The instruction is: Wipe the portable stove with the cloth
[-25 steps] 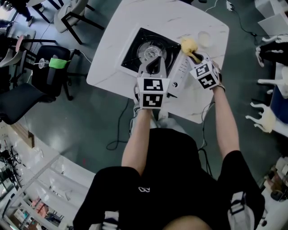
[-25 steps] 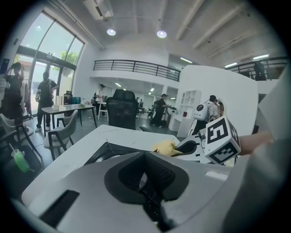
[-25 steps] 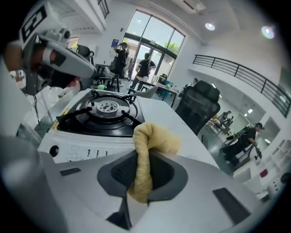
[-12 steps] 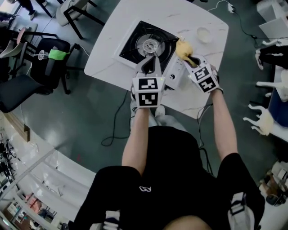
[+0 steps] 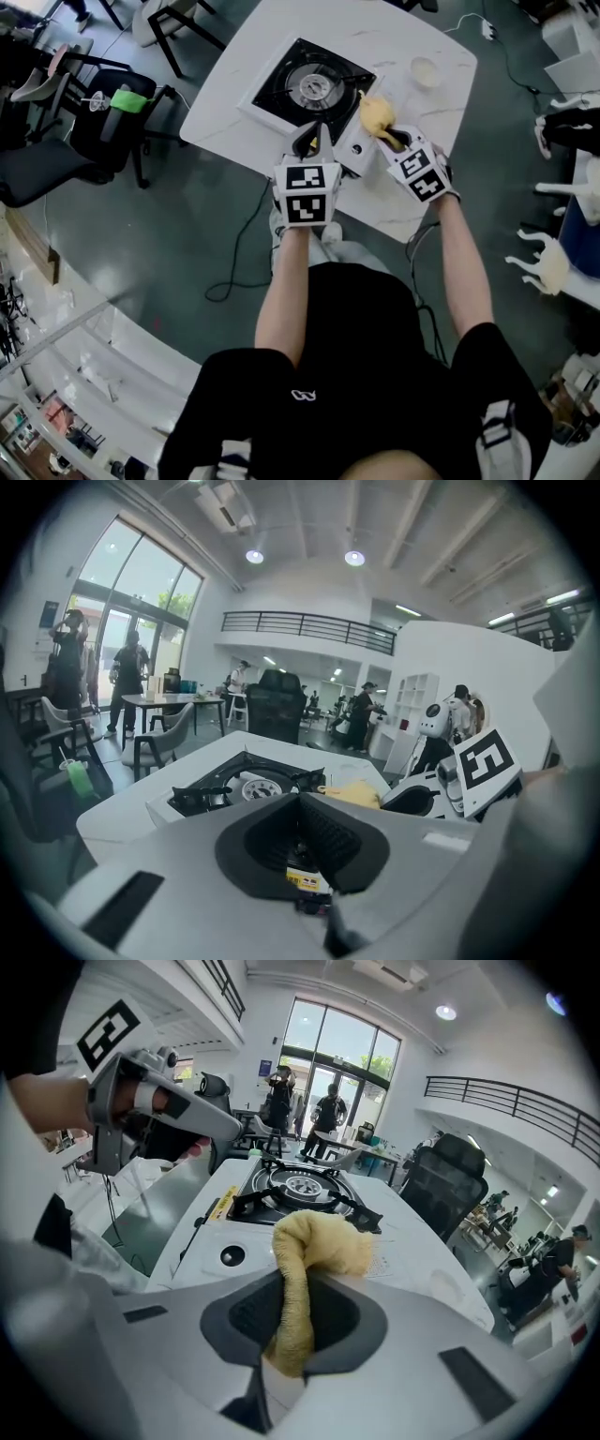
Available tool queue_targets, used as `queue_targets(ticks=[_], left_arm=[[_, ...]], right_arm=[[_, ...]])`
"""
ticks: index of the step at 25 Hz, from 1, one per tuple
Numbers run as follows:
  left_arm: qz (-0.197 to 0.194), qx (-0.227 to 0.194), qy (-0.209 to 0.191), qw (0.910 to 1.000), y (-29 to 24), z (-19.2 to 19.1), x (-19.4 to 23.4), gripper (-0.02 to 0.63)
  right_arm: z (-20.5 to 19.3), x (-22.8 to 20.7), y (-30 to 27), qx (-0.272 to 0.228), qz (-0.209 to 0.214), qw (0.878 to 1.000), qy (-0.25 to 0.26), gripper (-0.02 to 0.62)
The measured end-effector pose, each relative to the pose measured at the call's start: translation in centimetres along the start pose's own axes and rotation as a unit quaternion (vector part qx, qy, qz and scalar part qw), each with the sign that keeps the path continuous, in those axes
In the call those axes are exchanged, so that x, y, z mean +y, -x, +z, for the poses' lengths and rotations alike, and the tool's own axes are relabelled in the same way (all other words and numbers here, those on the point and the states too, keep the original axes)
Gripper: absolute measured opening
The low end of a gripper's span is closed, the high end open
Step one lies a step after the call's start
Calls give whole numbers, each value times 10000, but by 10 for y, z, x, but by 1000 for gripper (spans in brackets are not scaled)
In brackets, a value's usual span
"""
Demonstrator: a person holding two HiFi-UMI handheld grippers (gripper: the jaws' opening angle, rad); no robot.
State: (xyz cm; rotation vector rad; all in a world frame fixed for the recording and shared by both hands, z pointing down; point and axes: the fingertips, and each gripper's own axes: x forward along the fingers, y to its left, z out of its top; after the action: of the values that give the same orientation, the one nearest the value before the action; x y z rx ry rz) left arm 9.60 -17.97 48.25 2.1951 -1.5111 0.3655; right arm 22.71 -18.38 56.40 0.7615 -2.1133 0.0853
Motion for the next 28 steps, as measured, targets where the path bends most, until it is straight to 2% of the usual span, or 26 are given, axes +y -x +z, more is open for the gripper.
queue_targets(ticks=[6, 15, 18, 28], left_arm=[[95, 44, 106, 9999, 10, -14, -6, -7], [187, 95, 87, 9997, 25, -27, -10, -8], [238, 117, 126, 9996, 27, -32, -7, -8], [458, 190, 247, 9985, 33, -39, 12, -8]], right_arm=[[-4, 26, 9, -60, 164, 9998, -14, 40], [-1, 68, 19, -75, 480, 9979, 440, 40], [9, 82, 20, -242, 587, 9955, 702, 41], [51, 111, 13, -737, 866, 9899, 841, 46]])
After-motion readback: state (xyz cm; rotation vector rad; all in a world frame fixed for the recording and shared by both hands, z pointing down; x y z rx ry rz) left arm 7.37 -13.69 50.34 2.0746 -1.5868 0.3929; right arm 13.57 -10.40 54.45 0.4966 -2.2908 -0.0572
